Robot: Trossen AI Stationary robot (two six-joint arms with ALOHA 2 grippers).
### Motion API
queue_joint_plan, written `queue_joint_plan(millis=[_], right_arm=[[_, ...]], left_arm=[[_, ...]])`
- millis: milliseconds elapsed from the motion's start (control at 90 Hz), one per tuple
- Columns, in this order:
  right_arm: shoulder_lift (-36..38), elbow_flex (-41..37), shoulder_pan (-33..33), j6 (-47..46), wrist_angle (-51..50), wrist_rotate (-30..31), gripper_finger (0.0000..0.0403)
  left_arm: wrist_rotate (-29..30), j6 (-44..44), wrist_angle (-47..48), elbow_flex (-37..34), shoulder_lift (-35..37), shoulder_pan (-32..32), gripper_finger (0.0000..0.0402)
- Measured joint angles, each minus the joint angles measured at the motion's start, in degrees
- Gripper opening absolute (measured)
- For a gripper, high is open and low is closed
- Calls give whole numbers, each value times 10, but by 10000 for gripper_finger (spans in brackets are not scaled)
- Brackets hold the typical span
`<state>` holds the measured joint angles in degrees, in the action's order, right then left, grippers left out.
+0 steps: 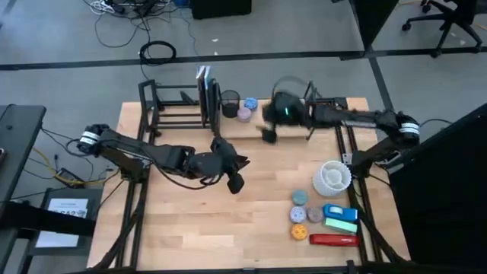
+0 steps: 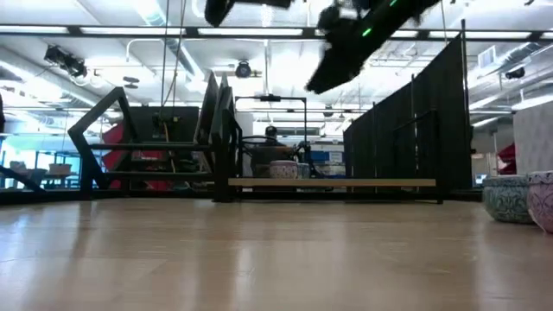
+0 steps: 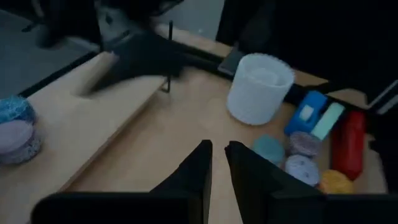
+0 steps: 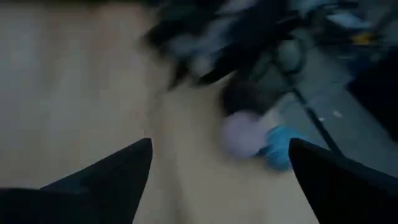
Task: Stock shelves
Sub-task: Remove the blue scented candle from the shelf
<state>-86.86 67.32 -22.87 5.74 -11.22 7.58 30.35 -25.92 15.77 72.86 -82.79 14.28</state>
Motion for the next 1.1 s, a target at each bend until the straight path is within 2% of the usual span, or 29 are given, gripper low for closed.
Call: queue_joint_plan(millis=[100, 233, 367, 556, 800, 1100], right_arm=[[-69, 28, -51, -35, 27, -22, 346], [-164, 92, -85, -58, 21, -20, 346], [-238, 167, -107, -62, -31, -17, 346], [-297, 241, -123, -68, -102, -17, 346], [-308, 252, -125, -55, -156, -14, 346], [-257, 249, -119, -8, -294, -17, 346]], left_arm=[[0, 1, 4, 0, 12, 0, 37], [0, 2, 4, 0, 16, 0, 37], [1, 3, 8, 0, 16, 0, 37], [2, 2, 11, 0, 16, 0, 37], [2, 1, 19, 0, 16, 0, 37], [2, -2, 21, 0, 15, 0, 37]])
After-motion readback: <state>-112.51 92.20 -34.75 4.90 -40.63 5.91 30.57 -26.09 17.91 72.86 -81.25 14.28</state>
